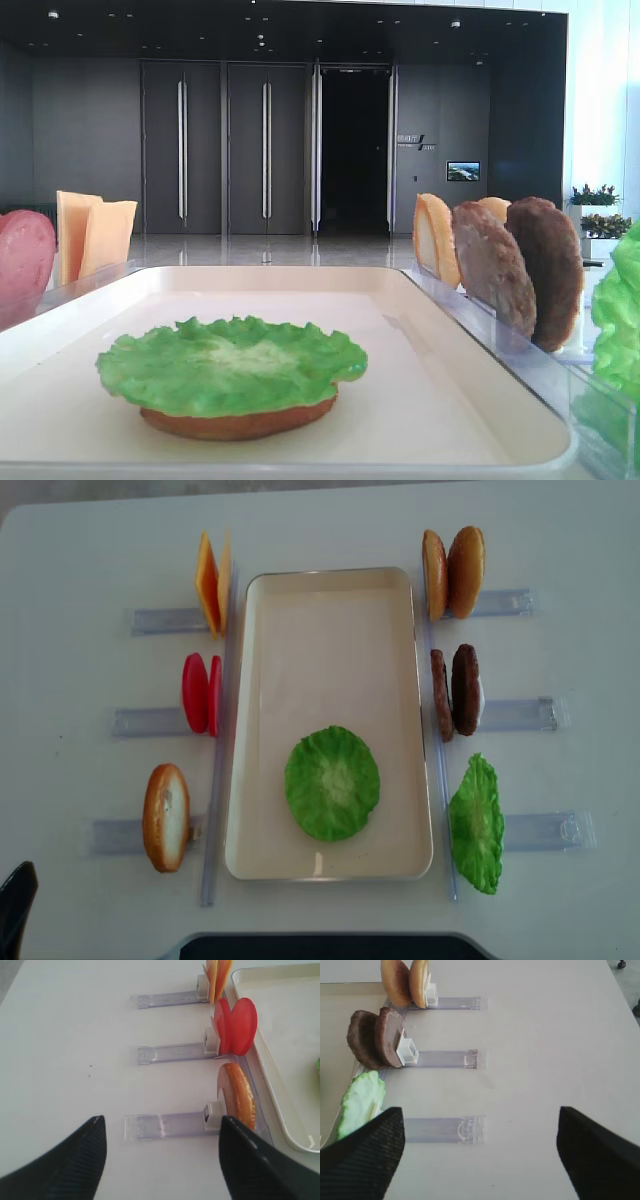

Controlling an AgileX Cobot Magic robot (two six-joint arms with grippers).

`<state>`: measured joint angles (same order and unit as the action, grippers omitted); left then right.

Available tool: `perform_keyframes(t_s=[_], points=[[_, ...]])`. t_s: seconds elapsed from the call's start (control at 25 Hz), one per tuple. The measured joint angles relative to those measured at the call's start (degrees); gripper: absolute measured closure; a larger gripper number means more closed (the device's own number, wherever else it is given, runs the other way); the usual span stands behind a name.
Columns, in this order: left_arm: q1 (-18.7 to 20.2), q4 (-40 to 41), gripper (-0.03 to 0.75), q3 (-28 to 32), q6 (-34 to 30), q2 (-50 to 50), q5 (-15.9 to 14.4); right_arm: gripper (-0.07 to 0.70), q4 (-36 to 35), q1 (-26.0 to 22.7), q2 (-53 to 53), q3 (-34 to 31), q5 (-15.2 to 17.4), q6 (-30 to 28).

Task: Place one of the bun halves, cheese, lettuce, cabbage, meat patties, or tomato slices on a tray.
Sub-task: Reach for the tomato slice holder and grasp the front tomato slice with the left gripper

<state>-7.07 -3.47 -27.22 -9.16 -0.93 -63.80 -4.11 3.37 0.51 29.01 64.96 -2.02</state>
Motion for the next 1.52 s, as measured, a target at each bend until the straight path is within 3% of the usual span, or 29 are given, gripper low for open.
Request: perform_keyframes(t_s=[1.52], points=[[0.0,0.0,0.181,0.0,0.0,0.0,0.0,0.045,0.0,0.0,0.0,0.0,0.0,0.0]])
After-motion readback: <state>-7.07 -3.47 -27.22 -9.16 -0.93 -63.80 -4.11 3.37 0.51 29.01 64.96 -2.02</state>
